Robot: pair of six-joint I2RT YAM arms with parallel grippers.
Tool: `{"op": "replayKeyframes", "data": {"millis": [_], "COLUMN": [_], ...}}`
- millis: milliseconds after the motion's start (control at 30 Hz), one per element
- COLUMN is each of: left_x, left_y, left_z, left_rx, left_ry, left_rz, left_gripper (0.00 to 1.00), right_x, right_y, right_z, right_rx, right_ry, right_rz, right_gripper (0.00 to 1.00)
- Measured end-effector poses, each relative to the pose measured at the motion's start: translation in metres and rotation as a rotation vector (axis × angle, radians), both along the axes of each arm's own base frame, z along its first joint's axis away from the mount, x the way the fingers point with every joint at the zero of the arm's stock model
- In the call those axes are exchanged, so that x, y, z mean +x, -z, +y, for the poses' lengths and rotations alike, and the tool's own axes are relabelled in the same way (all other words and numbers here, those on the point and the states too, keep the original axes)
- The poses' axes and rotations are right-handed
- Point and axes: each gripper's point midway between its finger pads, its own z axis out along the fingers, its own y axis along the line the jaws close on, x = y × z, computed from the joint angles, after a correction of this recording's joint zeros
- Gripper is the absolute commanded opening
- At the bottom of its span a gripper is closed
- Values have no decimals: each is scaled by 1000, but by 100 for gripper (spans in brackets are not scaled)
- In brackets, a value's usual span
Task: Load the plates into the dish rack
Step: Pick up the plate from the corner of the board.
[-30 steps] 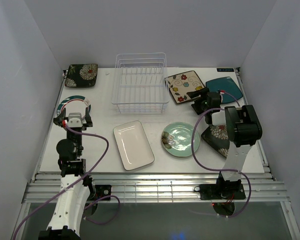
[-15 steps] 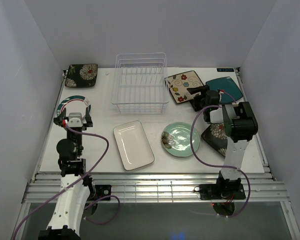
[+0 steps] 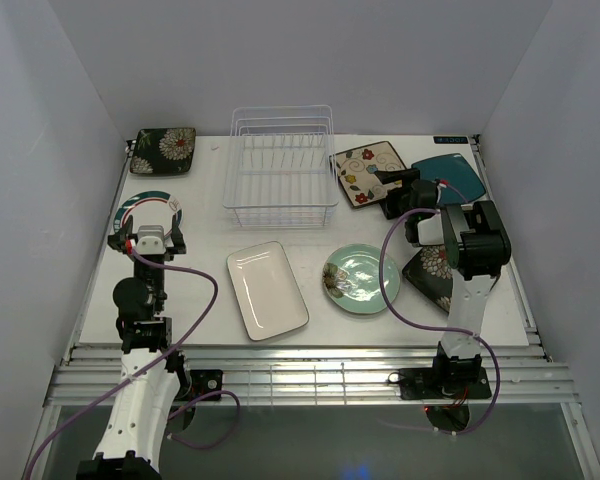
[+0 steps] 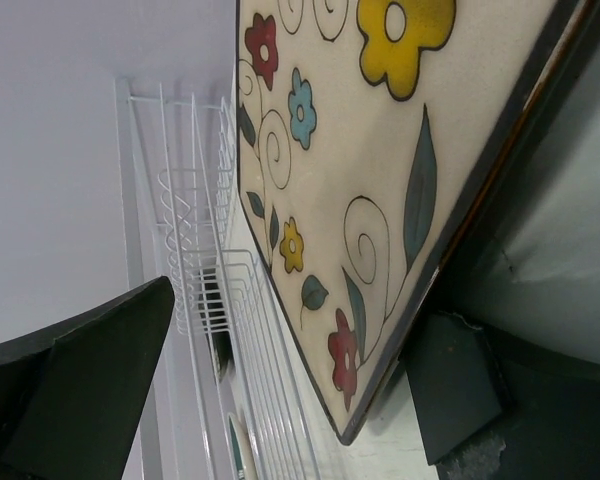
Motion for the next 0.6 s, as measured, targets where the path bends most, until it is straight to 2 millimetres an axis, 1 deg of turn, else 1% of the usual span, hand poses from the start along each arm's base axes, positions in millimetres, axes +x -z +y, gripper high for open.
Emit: {"op": "replayKeyframes", "data": {"millis": [133,200,300,333,400,433,533,567,600], "left_x": [0,0,0,0,0,-1,-1,-1,-1], "left_y": [0,0,0,-1,-1,-2,-2,-2,-2], "left_z": [-1,-1,-1,-1,-2,-2,-2,-2,-2], "left_rx": [2,4,6,8,10,10,11,11,12], "left_ry": [3,5,6,7,8,8,9,9,8], "left_rz": [0,0,-1,-1,-3,-5,-8,-8,-8], "left_gripper": [98,98,98,98,98,98,98,98,98], "right_x": [5,6,6,6,5,5,3,2,1], "right_y": [2,2,6,7,14,17,26,28,29], "right_z": [1,2,1,1,1,1,1,1,1], "right_rx": [12,13,11,11,7,7,1,0,-3], "right_ry": [3,5,9,11,15,17,20,20,21], "right_rz": [-3,-5,2,6,23,30,54,57,60], "right_gripper": [92,88,74,65,55,45,33,32,29]}}
